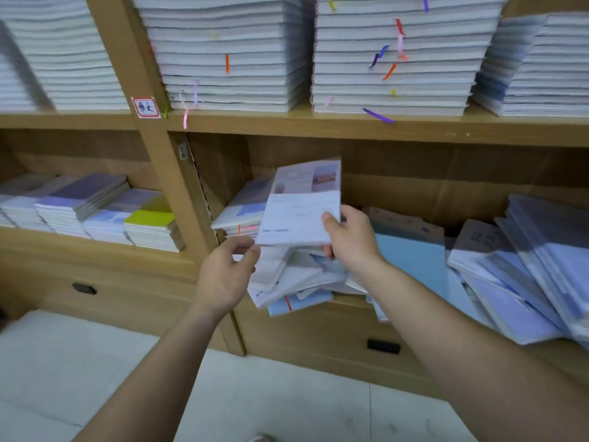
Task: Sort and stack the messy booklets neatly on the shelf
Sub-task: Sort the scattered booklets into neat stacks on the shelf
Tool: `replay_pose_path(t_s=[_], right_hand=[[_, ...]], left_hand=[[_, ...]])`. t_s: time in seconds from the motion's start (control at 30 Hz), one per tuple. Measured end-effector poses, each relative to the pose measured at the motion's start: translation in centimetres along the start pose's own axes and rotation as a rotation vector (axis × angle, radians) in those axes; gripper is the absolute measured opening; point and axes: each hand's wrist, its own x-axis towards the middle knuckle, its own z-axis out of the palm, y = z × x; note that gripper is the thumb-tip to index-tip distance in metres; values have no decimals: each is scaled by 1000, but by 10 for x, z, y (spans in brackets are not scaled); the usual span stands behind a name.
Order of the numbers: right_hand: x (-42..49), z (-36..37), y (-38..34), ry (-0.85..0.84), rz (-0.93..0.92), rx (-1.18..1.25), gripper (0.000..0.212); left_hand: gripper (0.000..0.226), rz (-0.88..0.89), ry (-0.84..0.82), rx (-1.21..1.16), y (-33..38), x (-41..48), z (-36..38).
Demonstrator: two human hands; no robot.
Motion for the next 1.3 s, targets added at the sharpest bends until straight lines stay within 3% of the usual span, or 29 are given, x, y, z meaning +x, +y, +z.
replay_pose_path(t_s=[0.13,0.23,0.33,0.43,0.53,0.6,0.77,1.07,1.2,1.3], right_hand=[[47,50,-8,-6,79,-6,31],[62,82,-11,-124,102,55,41],[60,94,-10,-222,-31,-222,63],[60,90,-10,-123,-111,-413,43],[52,76,-11,-125,-122,-371,35],[38,53,-5,-157,-152,-395,34],[-9,-59,45,-185,-122,-720,21],[-69,-254,111,111,12,-828,13],[-72,-295,108,304,-71,-864,20],[-64,-315,116,332,-44,-1060,38]], left_hand=[[38,-48,-10,25,-10,8,-11],[34,-80,-18,28,-13,13,-13],[24,-89,-23,26,-13,15,-11],[22,-92,-45,30,-12,14,-5],[20,-84,-64,40,-11,14,3],[17,-54,-75,50,-7,13,10],[12,106,-136,166,18,3,44],[12,344,-459,298,84,-46,164],[25,445,-545,405,114,-47,230],[31,484,-563,515,124,-37,279]])
